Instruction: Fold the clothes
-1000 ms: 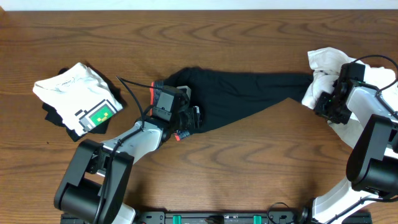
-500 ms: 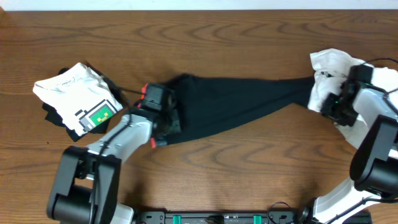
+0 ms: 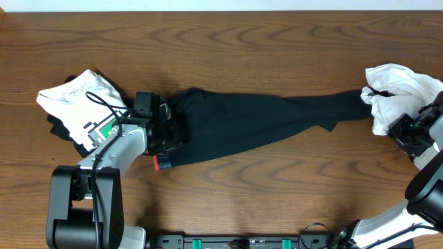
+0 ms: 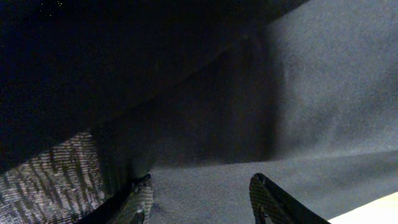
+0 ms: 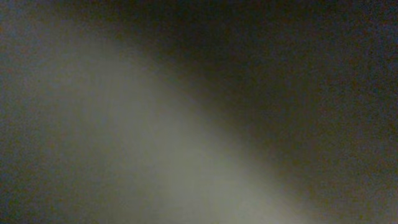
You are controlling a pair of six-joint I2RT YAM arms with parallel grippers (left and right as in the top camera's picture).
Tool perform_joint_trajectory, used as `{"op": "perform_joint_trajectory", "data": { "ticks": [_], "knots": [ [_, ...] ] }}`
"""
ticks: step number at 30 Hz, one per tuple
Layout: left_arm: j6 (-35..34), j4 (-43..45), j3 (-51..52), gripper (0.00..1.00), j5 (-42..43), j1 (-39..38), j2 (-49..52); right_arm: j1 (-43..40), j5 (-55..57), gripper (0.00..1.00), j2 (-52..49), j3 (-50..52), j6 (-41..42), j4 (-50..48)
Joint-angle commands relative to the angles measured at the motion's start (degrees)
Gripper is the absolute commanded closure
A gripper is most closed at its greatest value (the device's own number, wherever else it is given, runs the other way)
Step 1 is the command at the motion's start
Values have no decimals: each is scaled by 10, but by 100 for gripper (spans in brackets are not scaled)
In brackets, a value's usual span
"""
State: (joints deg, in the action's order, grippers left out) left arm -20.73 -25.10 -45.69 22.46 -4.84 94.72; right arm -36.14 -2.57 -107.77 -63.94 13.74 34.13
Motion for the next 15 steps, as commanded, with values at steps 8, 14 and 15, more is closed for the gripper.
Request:
{"op": "perform_joint_trajectory", "data": {
  "ticks": [8, 14, 15],
  "knots": [
    [42, -150, 51, 46, -40, 9, 53, -24, 176, 65, -14, 2, 114, 22],
    [61, -127, 51, 45, -42, 9, 53, -17, -4, 63, -14, 2, 41, -41],
    [61, -119, 51, 45, -46, 9, 53, -13, -53, 62, -13, 1, 21, -52]
  ]
}}
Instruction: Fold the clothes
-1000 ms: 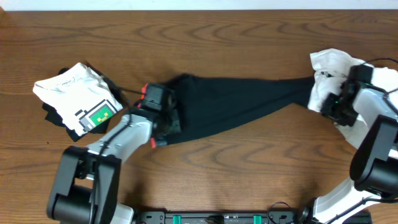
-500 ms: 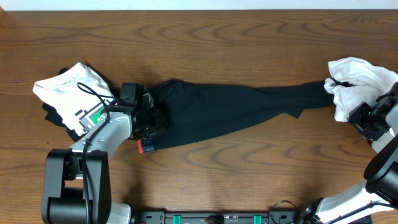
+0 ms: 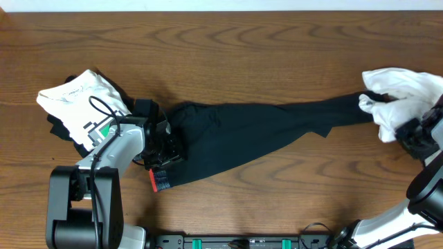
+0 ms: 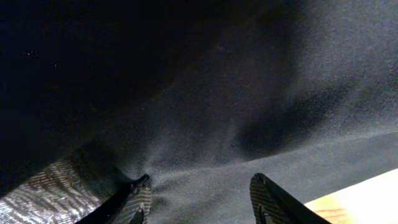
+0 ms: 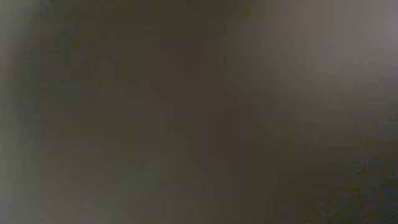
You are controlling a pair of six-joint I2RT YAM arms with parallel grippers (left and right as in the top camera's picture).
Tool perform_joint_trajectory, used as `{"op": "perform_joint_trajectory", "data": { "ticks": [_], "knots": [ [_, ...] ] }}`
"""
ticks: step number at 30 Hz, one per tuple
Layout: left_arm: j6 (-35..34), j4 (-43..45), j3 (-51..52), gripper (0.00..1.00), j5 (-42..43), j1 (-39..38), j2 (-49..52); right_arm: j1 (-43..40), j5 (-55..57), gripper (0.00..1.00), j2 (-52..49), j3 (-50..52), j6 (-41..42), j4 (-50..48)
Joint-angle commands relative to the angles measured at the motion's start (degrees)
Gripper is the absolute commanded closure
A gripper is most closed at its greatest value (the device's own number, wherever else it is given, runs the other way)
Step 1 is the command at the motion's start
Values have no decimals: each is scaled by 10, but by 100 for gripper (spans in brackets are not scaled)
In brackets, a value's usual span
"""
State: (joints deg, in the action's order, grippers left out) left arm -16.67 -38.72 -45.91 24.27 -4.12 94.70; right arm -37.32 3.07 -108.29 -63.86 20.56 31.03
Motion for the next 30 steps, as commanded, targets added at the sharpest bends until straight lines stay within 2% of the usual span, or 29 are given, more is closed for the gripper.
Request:
{"op": "perform_joint_trajectory", "data": {
  "ticks": [1, 4, 6, 10, 15, 22, 30],
  "knots": [
    [21, 20, 53, 45, -68, 2, 53, 2, -143, 62, -6, -1, -62, -27],
    [21, 24, 53, 45, -70, 2, 53, 19, -188, 62, 0, -10, -89, -28],
    [21, 24, 53, 45, -70, 2, 53, 30, -165, 63, 7, -18, -82, -25],
    [21, 24, 53, 45, -70, 2, 53, 39, -55, 62, 27, -27, 17, -29],
    [21, 23, 53, 45, -70, 2, 53, 39, -7, 60, 32, -31, 91, -68],
    [21, 28, 53, 45, -70, 2, 53, 40, 30, 58, 30, -31, 77, -171],
    [21, 37, 53, 45, -70, 2, 53, 29, 99, 57, -10, -31, 59, -247]
  ]
}}
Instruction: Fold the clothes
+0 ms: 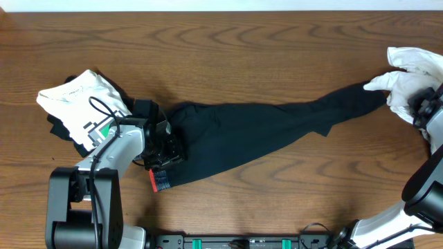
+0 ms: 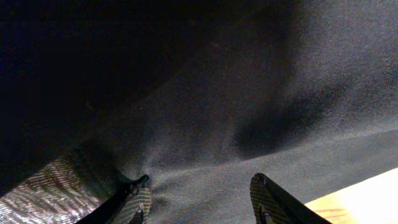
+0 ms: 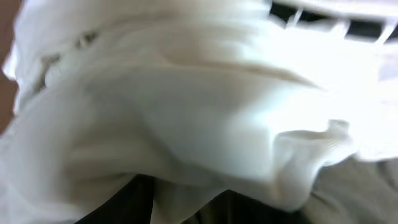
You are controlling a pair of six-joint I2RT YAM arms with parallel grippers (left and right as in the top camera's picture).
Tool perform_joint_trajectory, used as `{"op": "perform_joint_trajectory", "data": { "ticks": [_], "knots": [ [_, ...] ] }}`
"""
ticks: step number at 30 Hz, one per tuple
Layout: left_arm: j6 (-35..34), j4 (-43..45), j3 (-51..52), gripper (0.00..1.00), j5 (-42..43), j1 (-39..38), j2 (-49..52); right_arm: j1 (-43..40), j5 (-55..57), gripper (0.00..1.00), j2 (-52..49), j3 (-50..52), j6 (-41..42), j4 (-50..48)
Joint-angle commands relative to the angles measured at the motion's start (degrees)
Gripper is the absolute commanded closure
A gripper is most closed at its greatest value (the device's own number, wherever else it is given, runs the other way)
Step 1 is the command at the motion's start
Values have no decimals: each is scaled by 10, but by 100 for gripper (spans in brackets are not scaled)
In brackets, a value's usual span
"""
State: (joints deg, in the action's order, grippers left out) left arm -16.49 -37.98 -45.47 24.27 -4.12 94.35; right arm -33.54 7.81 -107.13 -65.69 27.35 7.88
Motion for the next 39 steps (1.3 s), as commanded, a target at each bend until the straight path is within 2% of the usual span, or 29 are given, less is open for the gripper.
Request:
{"op": "perform_joint_trajectory", "data": {
  "ticks": [1, 5, 10, 17, 21, 25, 32, 39],
  "knots": [
    [19, 29, 49, 45, -70, 2, 56, -13, 51, 56, -33, -13, -13, -24],
    [19, 30, 49, 45, -70, 2, 56, -29, 50, 55, -78, -13, -13, -23],
    [19, 29, 49, 44, -70, 2, 56, -40, 21, 47, -102, -13, -41, 7],
    [19, 29, 49, 44, -70, 2, 56, -27, -69, 32, 6, -14, -75, 10],
    [19, 29, 49, 44, -70, 2, 56, 3, -117, 31, 96, -14, -115, 31],
    [19, 29, 49, 45, -70, 2, 56, 45, -141, 30, 140, -14, -133, 132],
    [19, 30, 49, 44, -70, 2, 56, 127, -144, 29, 112, -9, -133, 276],
    [19, 30, 49, 44, -70, 2, 56, 166, -145, 28, 46, -9, -132, 274]
  ]
}}
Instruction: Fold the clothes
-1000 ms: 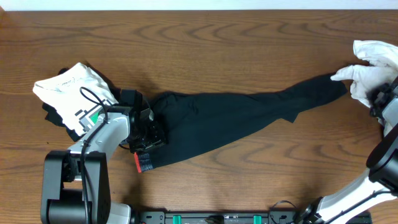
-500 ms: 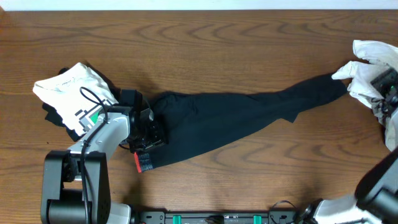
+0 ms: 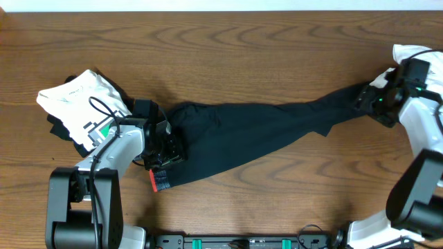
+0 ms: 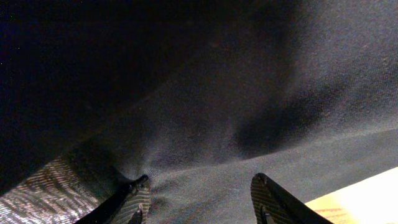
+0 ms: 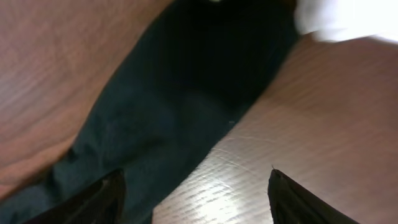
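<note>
A long dark garment [image 3: 256,128] lies stretched across the wooden table [image 3: 242,41], wide at the left and narrow at the right. My left gripper [image 3: 166,145] rests on its wide end, and the left wrist view shows that gripper [image 4: 202,199] open, with dark fabric [image 4: 217,93] between the spread fingers. My right gripper [image 3: 370,102] hovers at the narrow end. It is open [image 5: 199,199] over the dark cloth [image 5: 186,93] and bare wood, holding nothing.
A crumpled white cloth [image 3: 408,54] sits at the far right table edge, just behind my right arm, and shows again as a white cloth [image 5: 348,18] in the right wrist view. White folded clothes [image 3: 79,97] lie at the left. A red tag [image 3: 159,181] pokes out under the garment's left end.
My right gripper has left the white cloth and moved left to the dark garment's narrow end, open. The white cloth stays at the far right edge. My left gripper has not moved.
At first the white cloth covered the dark garment's right end, with my right gripper buried in it. Over the following moments cloth and gripper stood further right, baring the garment's tip. The garment's left end shifted slightly early on. Now the right gripper is back over that tip.
</note>
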You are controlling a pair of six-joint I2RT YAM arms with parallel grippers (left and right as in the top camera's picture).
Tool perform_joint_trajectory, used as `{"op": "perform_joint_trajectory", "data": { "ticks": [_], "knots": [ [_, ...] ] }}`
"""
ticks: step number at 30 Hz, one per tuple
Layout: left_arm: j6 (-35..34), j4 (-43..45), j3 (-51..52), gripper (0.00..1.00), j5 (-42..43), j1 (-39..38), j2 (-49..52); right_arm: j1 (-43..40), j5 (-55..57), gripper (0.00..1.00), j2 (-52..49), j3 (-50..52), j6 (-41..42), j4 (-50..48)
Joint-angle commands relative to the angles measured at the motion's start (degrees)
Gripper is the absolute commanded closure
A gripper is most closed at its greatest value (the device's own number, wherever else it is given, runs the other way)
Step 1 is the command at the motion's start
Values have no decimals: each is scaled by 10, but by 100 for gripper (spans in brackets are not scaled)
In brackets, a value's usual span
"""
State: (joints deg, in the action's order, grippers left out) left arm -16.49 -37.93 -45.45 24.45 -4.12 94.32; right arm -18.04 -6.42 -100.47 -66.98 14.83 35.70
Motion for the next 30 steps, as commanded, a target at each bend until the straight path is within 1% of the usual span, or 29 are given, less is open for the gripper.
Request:
{"op": "perform_joint_trajectory", "data": {
  "ticks": [1, 7, 9, 10, 11, 12, 13, 14, 18, 23, 25, 30],
  "knots": [
    [19, 29, 49, 44, -71, 2, 57, 14, -1, 28, -32, 4, -7, -7],
    [19, 29, 49, 44, -71, 2, 57, 17, 2, 31, -94, 4, 24, -20],
    [19, 29, 49, 44, -71, 2, 57, 17, 2, 32, -112, 4, 26, -24],
    [19, 29, 49, 44, -71, 2, 57, 17, 2, 35, -121, 4, 28, -28],
    [19, 29, 49, 44, -71, 2, 57, 17, 2, 41, -127, 4, 28, -32],
    [19, 29, 49, 44, -71, 2, 57, 17, 2, 67, -132, 4, 28, -34],
    [19, 29, 49, 44, -71, 2, 57, 17, 2, 89, -135, 4, 28, -34],
    [19, 29, 49, 44, -71, 2, 57, 17, -1, 99, -135, 4, 28, -34],
    [19, 29, 49, 44, -71, 2, 57, 17, -16, 99, -115, 3, 27, -20],
    [19, 29, 49, 44, -71, 2, 57, 16, -9, 98, -24, 3, 27, 35],
    [19, 29, 49, 44, -71, 2, 57, 14, 9, 99, 28, 3, 33, 66],
    [19, 29, 49, 44, -71, 2, 57, 10, 117, 99, 148, 3, 45, 148]
  ]
}}
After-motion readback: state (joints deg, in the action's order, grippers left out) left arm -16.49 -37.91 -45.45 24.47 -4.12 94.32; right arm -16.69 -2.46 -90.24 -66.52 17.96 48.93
